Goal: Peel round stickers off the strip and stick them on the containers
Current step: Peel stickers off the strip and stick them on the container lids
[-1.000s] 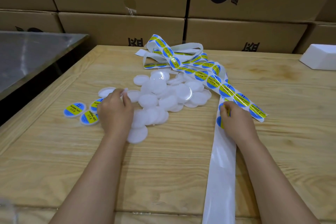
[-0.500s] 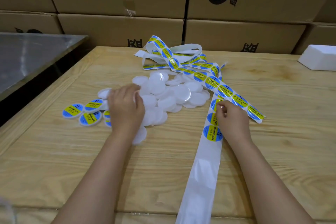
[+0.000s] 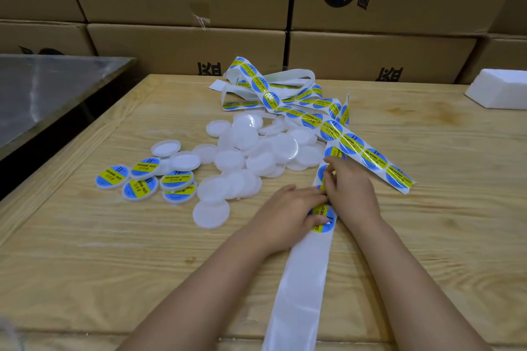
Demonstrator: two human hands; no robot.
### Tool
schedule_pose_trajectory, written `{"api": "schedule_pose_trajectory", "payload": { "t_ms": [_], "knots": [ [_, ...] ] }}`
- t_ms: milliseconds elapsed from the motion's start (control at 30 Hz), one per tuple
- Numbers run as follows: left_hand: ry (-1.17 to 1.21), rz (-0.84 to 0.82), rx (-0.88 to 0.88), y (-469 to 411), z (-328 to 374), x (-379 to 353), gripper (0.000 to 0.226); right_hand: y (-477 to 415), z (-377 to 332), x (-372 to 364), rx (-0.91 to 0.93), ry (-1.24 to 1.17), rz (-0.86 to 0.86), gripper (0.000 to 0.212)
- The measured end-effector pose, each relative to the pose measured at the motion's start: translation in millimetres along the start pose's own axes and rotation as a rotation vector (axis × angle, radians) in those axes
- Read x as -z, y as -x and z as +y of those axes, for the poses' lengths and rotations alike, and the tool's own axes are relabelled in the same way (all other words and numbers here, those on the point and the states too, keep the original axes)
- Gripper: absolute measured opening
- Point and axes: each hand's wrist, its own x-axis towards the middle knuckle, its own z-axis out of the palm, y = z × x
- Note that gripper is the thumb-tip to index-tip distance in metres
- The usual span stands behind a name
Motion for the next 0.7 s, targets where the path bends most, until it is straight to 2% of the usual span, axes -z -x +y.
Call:
{"api": "schedule_pose_trajectory", "payload": {
  "t_ms": [100, 300, 433, 533, 700],
  "knots": [
    [0.025, 0.055, 0.007, -0.3, 3.1, 3.5, 0.028, -0.7, 2.5, -2.9, 0.016, 0.032, -0.042, 0.037],
    [0.14, 0.128, 0.157, 3.9, 5.8, 5.7, 0.023, -1.8, 5.9, -2.3, 0.048, 0.04, -0.084, 0.04],
    [0.211, 0.129, 0.188, 3.6, 4.6, 6.4, 0.031, -1.1, 7.5, -2.9, 0.061, -0.01, -0.079, 0.037],
    [0.173, 0.141, 0.187, 3.4, 4.0, 4.0, 0.026, -1.8, 9.7, -2.6, 0.042, -0.023, -0.074, 0.035],
    [0.261, 0.158, 0.234, 4.5, 2.7, 3.6, 0.014, -3.1, 9.8, -1.9, 0.028, -0.022, -0.081, 0.035]
  ]
}}
